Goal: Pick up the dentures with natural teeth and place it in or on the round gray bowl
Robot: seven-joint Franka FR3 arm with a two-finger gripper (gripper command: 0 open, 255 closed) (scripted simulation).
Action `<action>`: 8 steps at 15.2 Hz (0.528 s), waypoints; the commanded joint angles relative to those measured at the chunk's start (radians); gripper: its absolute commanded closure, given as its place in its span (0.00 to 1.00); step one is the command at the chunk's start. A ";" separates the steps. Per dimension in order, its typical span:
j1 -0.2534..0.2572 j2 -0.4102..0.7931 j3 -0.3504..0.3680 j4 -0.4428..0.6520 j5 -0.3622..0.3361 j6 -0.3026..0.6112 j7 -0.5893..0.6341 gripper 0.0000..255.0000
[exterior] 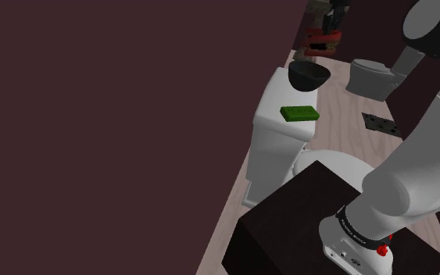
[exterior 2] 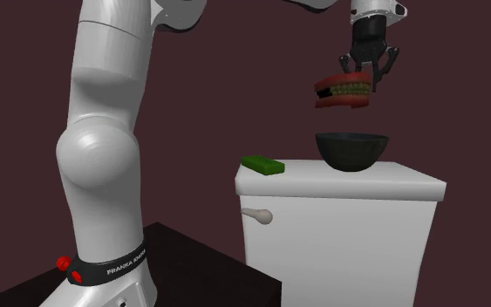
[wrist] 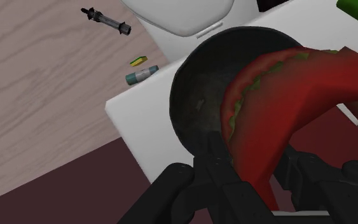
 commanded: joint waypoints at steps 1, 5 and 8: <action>-0.029 0.051 -0.012 0.081 0.016 -0.028 -0.038 1.00; -0.022 0.027 -0.010 -0.009 0.009 0.038 -0.032 1.00; -0.018 0.014 -0.009 -0.069 0.005 0.084 -0.028 1.00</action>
